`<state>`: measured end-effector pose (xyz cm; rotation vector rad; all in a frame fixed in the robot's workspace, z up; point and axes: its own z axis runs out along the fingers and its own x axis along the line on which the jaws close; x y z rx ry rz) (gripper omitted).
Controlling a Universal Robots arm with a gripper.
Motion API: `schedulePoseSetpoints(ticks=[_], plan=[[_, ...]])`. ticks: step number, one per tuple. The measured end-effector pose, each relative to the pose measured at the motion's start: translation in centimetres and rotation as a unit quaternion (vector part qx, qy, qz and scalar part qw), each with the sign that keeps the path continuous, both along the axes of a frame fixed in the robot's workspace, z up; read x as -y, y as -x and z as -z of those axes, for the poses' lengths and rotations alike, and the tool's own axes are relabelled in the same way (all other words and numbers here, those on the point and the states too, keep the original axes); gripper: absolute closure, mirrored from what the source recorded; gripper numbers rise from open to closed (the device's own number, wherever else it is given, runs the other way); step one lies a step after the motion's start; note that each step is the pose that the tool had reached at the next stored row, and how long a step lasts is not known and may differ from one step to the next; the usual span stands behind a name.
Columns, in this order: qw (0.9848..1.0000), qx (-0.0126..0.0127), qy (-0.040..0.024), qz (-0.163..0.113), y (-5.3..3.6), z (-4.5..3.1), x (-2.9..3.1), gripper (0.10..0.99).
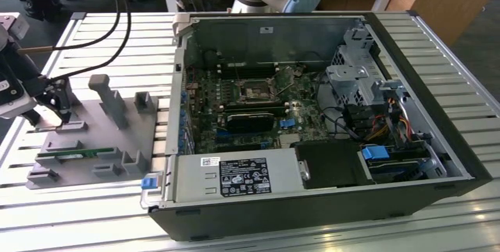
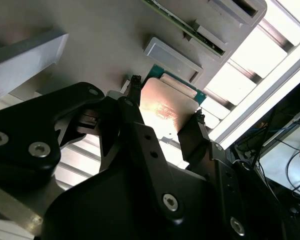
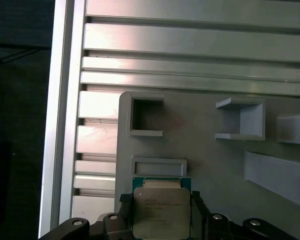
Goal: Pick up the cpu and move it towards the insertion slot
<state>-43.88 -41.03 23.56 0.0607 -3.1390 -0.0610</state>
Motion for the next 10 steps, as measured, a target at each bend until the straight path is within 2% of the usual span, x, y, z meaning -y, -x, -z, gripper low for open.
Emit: schedulePoseSetpoints(ticks=[10], plan=[[1.0, 0.0, 0.0, 0.0, 0.0, -0.18, 0.0, 0.545]])
